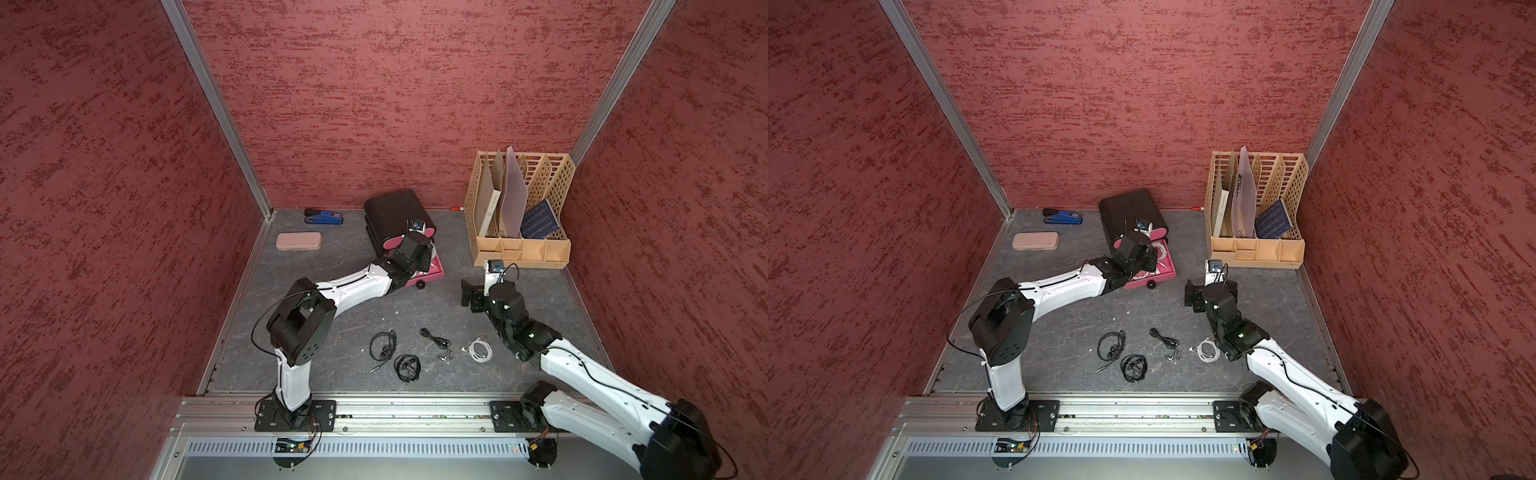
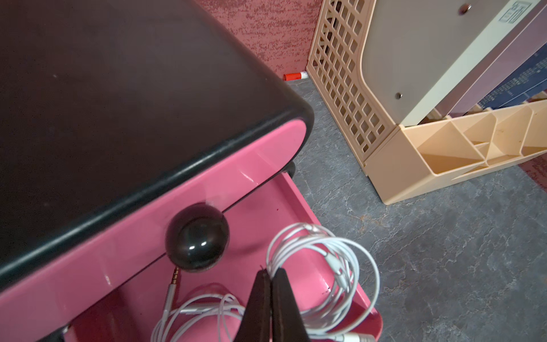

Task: Place the wired earphones into the drawer by color
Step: Place the wired earphones in the drawer, then pick up the wired earphones from the center of the board.

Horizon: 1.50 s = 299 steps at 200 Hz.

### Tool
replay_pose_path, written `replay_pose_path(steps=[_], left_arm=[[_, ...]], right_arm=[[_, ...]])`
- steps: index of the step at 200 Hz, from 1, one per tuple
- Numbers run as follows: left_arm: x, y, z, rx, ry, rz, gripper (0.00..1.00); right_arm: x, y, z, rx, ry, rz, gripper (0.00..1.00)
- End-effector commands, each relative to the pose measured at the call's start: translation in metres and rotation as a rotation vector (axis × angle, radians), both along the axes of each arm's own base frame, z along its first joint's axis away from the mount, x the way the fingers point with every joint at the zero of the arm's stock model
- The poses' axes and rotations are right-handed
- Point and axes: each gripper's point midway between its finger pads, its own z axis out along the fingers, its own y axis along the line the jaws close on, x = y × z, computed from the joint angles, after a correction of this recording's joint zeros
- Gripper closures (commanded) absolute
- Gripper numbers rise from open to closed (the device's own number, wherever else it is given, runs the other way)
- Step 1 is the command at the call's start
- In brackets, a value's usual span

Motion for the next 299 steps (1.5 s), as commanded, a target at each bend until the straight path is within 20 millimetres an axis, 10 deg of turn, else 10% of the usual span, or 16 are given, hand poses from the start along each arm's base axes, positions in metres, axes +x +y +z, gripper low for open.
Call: replay_pose_path(steps=[1,25,108,210,299], left_arm=[[0.002,-0.002,-0.004,0.029,0.004,0.005,1.00],[0.001,0.000,-0.007,0.039,0.015,0.008,1.00],[-0.008,0.002,0.013,0.000,0.027,0.003,0.50],[-0.077,0.042,0.053,-0.099,-0.017,-0.085,0.00],[-0.152,0.099,0.040,-0.125,-0.192,-0.282,0.00]], right_arm=[[0.001,-0.005,0.003,0.005,-0.025,-0.021,0.02],[0.001,-0.005,0.002,0.003,-0.023,-0.021,0.01],[0.001,-0.004,0.001,0.003,-0.022,-0.018,0.02],[0.001,0.003,-0.001,0.008,-0.014,0.018,0.02],[-0.004,0.018,-0.005,0.055,0.021,0.099,0.02]])
